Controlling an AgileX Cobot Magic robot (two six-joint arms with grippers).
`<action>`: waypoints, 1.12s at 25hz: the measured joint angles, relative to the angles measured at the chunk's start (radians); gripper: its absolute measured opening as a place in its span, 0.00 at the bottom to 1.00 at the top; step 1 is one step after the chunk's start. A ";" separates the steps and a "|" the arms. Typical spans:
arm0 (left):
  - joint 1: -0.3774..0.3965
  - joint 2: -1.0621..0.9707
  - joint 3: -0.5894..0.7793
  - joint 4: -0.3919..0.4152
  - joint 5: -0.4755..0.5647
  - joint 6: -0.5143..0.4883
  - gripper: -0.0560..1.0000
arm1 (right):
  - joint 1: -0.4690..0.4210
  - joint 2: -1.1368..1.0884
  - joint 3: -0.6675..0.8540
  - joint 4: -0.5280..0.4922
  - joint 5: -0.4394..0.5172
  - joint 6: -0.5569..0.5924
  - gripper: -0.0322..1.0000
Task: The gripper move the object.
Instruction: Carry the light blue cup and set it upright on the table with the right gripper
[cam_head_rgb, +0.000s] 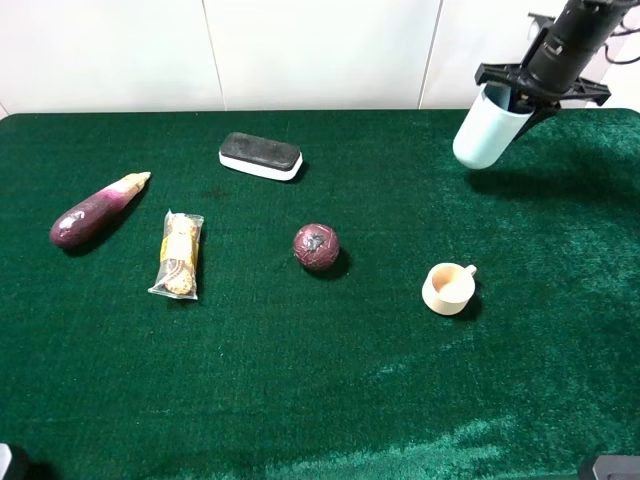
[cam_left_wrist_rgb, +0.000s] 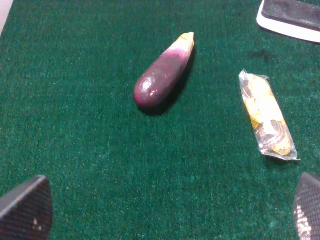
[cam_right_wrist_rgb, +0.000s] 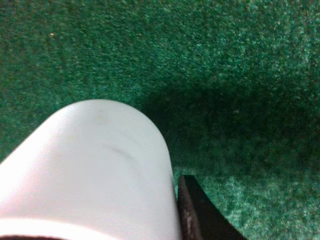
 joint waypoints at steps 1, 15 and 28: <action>0.000 0.000 0.000 0.000 0.000 0.000 0.98 | 0.000 -0.001 -0.010 0.003 0.011 0.000 0.05; 0.000 0.000 0.000 0.000 0.000 0.000 0.98 | 0.072 -0.033 -0.086 0.013 0.086 0.013 0.05; 0.000 0.000 0.000 0.000 0.000 0.000 0.98 | 0.202 -0.037 -0.086 0.006 0.087 0.035 0.05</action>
